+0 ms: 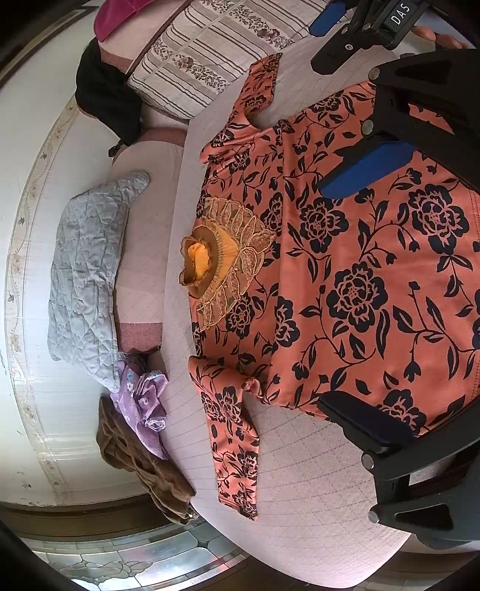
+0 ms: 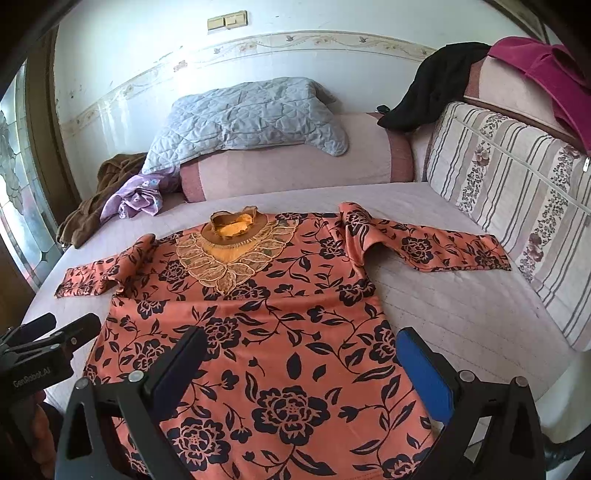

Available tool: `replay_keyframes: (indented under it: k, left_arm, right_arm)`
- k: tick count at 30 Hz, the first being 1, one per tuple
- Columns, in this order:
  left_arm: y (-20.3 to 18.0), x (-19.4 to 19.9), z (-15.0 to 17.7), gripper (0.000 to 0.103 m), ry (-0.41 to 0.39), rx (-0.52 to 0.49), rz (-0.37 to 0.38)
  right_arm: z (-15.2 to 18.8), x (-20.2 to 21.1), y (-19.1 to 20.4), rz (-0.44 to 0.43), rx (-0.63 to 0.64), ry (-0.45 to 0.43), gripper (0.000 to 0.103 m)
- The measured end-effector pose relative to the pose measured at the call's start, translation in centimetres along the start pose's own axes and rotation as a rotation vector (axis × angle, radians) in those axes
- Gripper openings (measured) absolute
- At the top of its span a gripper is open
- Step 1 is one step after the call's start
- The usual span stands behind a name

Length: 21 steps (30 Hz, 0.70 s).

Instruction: Fold small clothes

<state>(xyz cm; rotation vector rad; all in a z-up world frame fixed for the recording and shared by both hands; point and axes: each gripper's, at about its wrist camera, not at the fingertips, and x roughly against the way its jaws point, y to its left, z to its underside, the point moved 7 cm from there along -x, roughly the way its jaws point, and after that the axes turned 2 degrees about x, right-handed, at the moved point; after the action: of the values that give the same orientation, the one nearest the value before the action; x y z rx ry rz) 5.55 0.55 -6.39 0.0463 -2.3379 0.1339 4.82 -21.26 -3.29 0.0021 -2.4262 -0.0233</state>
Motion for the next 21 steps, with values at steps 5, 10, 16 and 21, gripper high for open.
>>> replay_keyframes:
  k: [5,10,16,21]
  left_arm:
    - [-0.1,-0.1,-0.1,0.103,0.000,-0.002,0.003]
    - [0.1,-0.2,0.0,0.103,0.002,0.000,0.002]
    - [0.2,-0.1,0.0,0.103,0.003,0.001,0.001]
    - [0.2,-0.1,0.0,0.103,0.002,0.003,-0.003]
  right_arm:
    - [-0.1,-0.1,0.4,-0.010,0.009,0.003,0.103]
    - [-0.1,-0.1,0.8,-0.015,0.025,0.003,0.103]
    - [0.0,-0.3,1.0,-0.020,0.029,0.009,0.103]
    - [-0.1,-0.2,1.2,-0.027,0.032,0.004,0.103]
